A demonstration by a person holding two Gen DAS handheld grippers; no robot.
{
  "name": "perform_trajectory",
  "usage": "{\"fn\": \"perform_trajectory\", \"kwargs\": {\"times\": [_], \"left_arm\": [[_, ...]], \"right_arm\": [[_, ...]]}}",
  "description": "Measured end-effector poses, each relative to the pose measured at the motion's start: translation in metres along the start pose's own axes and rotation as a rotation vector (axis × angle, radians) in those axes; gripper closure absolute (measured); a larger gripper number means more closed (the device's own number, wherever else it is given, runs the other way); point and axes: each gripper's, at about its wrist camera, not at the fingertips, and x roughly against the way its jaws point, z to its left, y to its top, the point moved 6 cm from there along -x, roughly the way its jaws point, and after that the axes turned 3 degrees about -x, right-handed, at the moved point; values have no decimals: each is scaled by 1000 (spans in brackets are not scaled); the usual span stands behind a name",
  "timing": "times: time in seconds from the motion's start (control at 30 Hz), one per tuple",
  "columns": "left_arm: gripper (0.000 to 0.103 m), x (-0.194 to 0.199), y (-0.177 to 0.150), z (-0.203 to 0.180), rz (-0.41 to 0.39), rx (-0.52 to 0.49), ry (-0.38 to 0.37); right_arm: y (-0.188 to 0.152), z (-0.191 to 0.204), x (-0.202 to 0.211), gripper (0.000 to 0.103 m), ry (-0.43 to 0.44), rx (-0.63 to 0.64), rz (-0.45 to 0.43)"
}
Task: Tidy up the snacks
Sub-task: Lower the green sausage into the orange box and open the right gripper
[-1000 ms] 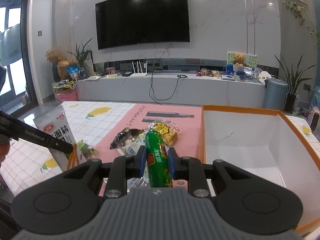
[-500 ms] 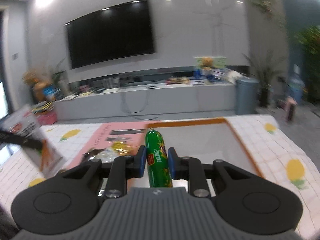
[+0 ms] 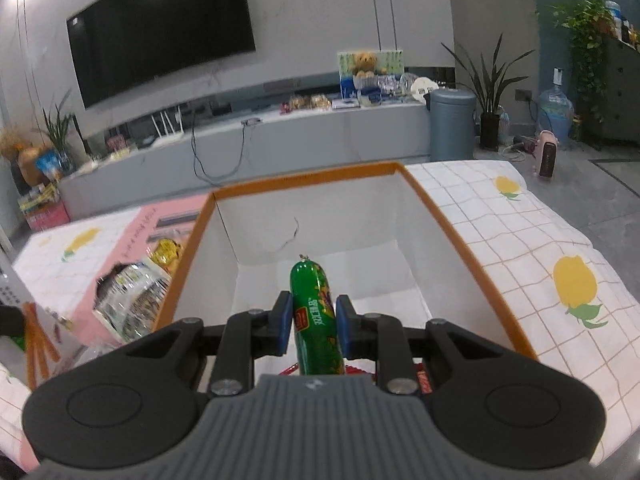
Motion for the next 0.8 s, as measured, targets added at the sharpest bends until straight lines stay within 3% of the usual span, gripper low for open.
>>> {"fn": "perform_trajectory", "kwargs": {"times": [0.23,0.43,0.67,0.73,0.77,0.8], "left_arm": [[94,4,-1,4,-1,26,2],[94,7,-2,2,-2,17,1],[94,7,-3,-1,7,13,7],[94,8,-3,-4,7,7,7],[94,9,-3,-5,5,5,8],[94,11,-2,-5,0,4,8]], "right_arm": [[-9,16,-16,82,21,44,85],[-21,17,-23,82,-76,151,146],[-23,11,-20,82,-99,153,157],[-21,10,-18,74,-95,131,148],[-20,8,-16,60,-92,118,139],[-19,8,-14,57,-82,98,128]]}}
